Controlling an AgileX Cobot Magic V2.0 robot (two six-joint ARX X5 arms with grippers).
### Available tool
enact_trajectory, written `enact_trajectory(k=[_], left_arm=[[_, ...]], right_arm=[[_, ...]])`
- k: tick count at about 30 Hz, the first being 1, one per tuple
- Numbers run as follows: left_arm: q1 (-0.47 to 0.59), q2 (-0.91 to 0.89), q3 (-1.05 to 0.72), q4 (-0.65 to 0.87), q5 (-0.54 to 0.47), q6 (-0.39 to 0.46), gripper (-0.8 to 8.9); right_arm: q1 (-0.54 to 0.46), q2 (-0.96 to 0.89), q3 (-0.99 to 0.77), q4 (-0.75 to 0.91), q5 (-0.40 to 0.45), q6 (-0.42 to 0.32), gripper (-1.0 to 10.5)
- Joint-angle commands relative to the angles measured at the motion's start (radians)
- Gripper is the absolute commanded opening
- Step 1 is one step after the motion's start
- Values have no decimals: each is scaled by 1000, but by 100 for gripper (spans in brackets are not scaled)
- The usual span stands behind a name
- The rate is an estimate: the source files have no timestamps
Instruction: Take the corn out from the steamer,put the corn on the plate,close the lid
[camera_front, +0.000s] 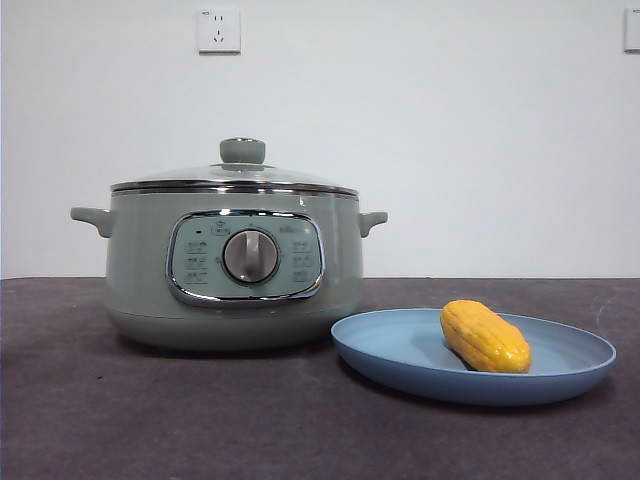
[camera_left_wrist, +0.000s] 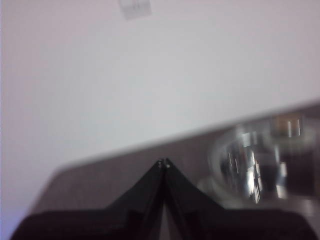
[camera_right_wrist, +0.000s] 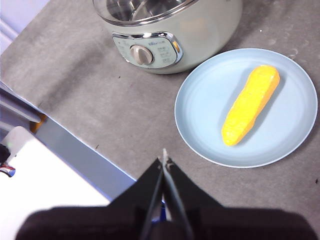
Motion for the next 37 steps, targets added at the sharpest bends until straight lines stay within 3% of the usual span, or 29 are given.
enact_trajectory(k=[1,10,13,37], left_arm=[[11,-74,-113,16,0,-55,-4],[11,-213,-342,-2,-17,-185,-4],[11,-246,-346,-106,-17,-201,-4],[11,-275,-346,-140,-11,-206,-4]], right_arm=[[2,0,-5,3,3,-4,1],[2,0,-5,3,3,-4,1],[2,0,-5,3,3,-4,1],[2,0,-5,3,3,-4,1]])
